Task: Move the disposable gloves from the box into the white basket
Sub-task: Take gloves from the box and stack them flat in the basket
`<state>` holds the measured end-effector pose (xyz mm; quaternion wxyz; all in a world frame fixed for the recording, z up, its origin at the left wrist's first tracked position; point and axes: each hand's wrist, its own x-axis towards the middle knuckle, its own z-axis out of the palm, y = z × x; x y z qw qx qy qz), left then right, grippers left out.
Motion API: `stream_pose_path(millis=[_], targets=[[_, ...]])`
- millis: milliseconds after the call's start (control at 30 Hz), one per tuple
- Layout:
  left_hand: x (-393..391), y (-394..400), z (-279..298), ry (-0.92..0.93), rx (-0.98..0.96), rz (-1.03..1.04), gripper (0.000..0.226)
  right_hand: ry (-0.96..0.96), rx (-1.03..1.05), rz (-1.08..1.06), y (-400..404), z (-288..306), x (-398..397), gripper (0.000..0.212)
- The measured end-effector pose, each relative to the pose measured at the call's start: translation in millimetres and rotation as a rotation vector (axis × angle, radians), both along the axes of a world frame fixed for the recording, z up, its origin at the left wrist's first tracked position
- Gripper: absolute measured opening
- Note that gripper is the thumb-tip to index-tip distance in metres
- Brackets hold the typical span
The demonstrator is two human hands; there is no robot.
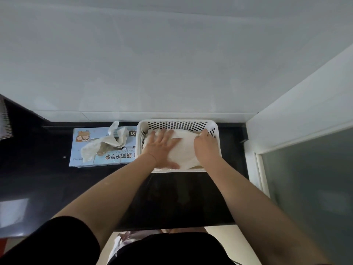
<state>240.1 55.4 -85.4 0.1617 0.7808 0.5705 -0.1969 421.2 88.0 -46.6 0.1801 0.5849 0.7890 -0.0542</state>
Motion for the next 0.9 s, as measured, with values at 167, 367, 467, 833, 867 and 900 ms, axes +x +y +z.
stream_pose_path(millis=[167,367,467,833,867,900], targets=[[-14.9,-8.5,42.6,-0.278,0.316,-0.019,0.068,0.215,-0.003,-0.14,9.2,33.6,-34.1,0.037],[-111.1,-24.0,70.4,-0.288,0.591,0.344,0.039,0.445,0.069,-0.094,0.1,56.7,-117.8,0.017],[-159.9,-37.9,75.5,-0.145,0.336,0.504,0.061,0.467,0.034,-0.05,-12.2,57.9,-153.8,0.012],[-228.2,-37.5,85.7,-0.81,-0.092,1.094,0.026,0.764,-0.262,-0.176,-28.3,75.5,-220.7,0.019],[-228.3,-36.8,89.4,-0.952,-0.166,1.18,0.025,0.844,-0.37,-0.212,-29.9,82.3,-224.5,0.025],[-227.1,-35.8,93.8,-1.07,-0.226,1.252,0.025,0.899,-0.463,-0.221,-31.8,89.4,-228.0,0.033]])
